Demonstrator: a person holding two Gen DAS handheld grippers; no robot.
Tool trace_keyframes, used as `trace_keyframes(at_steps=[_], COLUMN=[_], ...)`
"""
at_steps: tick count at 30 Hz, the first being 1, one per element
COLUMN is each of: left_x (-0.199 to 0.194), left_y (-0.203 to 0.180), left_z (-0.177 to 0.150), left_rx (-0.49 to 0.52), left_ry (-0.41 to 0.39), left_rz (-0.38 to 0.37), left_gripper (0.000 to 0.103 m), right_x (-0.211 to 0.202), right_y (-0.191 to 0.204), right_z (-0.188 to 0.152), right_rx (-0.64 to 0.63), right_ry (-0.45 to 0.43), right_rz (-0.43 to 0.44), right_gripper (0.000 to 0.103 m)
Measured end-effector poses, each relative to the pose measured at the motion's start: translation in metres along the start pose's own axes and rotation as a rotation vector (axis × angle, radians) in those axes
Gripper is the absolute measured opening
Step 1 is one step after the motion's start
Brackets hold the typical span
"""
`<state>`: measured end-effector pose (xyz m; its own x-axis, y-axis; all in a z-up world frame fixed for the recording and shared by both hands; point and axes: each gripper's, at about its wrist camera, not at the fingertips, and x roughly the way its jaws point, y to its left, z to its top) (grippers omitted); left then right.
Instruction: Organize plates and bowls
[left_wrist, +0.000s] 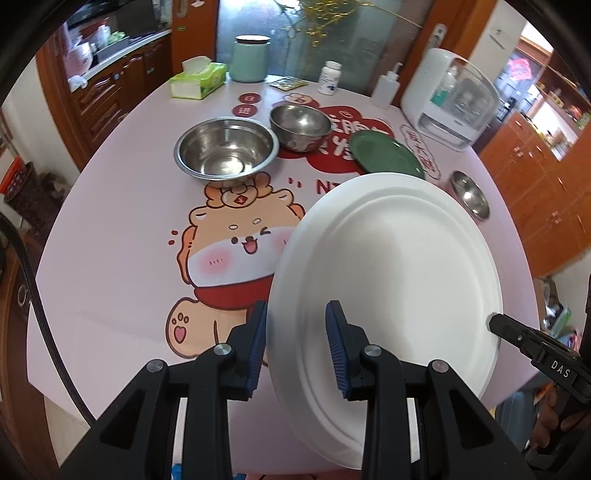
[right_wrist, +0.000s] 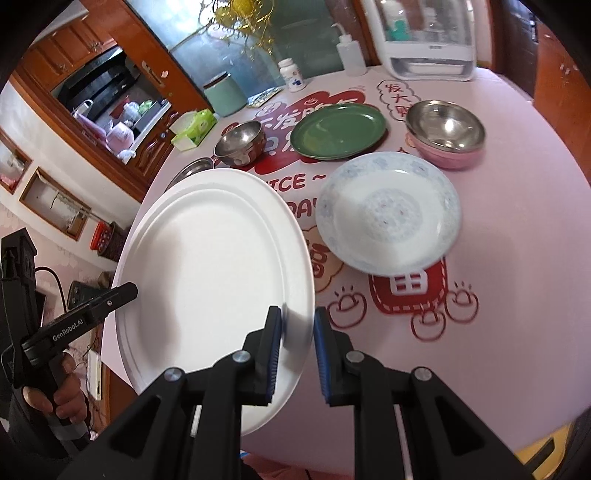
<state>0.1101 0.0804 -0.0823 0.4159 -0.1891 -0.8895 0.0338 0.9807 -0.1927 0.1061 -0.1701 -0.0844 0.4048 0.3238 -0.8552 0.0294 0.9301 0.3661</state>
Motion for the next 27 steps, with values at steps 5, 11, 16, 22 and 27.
trace_keyframes(at_steps=[5,11,16,22,27], left_x=[-0.003,-0.002,0.005,0.023,0.045], left_y=[-0.004,-0.008,-0.016,-0.032,-0.045], left_z=[-0.015,-0.031,-0.042,-0.054,-0.058], left_rx=[0.063,0.121,0.159,0.180,0.149], left_ry=[0.026,0.063,0.092,0.141,0.189], left_rz=[-0.025,-0.049,-0.063,-0.035,-0.017], left_gripper=[0.030,0.030,0.030,0.030,0.030], right_x=[-0.014,-0.024,-0.024,-0.017,-0.010], right_y=[0.001,0.002,-0.003,-0.004,-0.013], right_z=[-0.031,-0.066,-0.081,-0.085,-0.084], right_rx=[0.043,0.073,0.094,0.000,-0.086], right_ry=[-0.045,-0.081,-0.084,-0.076,-0.066], right_rz=[-0.032,-0.087,-0.130,-0.237,-0.294], right_gripper=[0.017,0.018,0.018,0.021,0.023])
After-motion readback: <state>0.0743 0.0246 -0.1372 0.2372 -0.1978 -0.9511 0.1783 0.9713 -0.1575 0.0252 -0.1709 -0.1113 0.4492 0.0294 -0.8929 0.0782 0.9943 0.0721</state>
